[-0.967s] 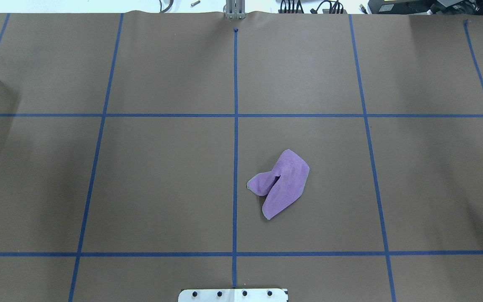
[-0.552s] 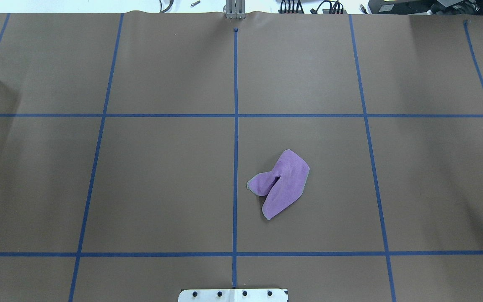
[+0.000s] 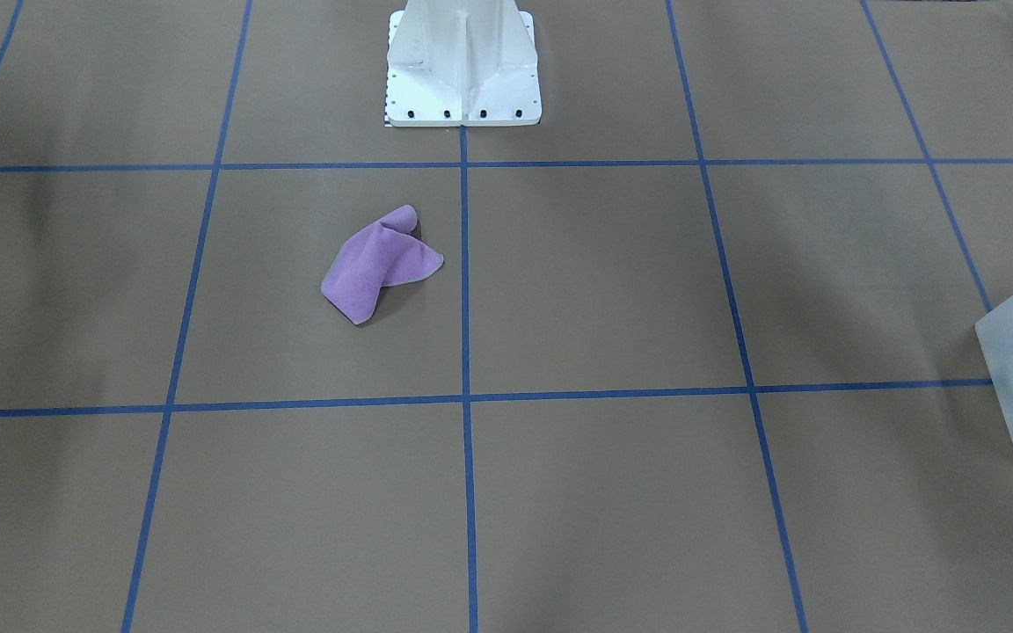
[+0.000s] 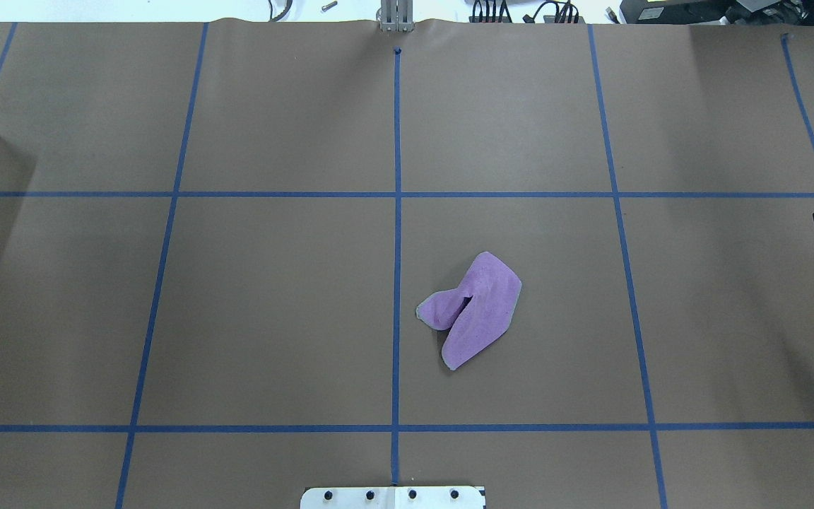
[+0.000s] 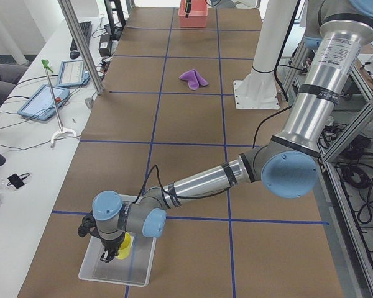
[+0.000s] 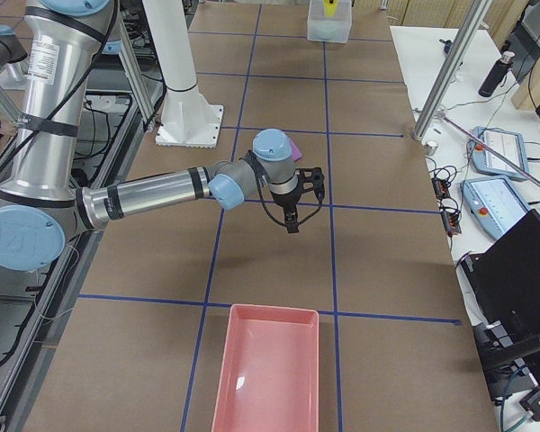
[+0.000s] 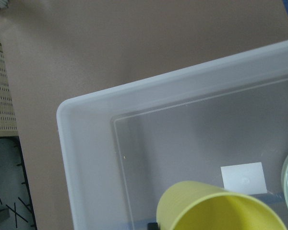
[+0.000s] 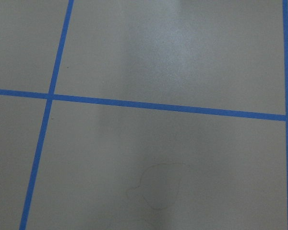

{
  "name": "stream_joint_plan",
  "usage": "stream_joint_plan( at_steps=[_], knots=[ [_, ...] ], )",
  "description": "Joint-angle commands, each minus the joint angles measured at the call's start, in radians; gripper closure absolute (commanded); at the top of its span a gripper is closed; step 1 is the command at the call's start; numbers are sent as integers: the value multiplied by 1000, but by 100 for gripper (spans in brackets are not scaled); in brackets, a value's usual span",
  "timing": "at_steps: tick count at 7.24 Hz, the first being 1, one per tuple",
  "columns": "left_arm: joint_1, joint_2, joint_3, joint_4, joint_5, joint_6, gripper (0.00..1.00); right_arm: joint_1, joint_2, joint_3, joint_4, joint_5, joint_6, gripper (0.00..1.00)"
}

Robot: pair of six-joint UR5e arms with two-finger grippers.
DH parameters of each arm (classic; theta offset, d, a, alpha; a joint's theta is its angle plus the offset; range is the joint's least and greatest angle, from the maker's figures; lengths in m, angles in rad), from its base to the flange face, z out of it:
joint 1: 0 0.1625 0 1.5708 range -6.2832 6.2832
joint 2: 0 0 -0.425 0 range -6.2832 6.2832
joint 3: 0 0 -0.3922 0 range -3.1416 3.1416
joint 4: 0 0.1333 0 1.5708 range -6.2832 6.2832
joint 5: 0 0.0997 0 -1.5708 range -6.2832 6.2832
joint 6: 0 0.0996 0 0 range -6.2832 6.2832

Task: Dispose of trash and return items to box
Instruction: 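Lower the yellow cup into the clear bin and open the left gripper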

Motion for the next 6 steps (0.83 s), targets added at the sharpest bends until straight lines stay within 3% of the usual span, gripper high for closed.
stream_joint_plan(
  at_steps=[1,2,3,4,5,6],
  knots=[
    [25,11,14,-27,2,-23,83,0,-1,-1,10,-1,0,0],
    [25,16,14,-42,2,-23,66,0,-1,-2,11,-1,0,0],
    [27,18,5,-42,2,-20,41,0,1,-2,10,-1,0,0],
    [27,21,-8,-40,2,-10,4,0,1,-2,9,-1,0,0],
    [18,19,-52,-25,-7,-6,1,0,1,-2,11,-1,1,0],
    [-10,19,-143,72,-21,-6,1,0,1,-2,10,0,2,0]
  ],
)
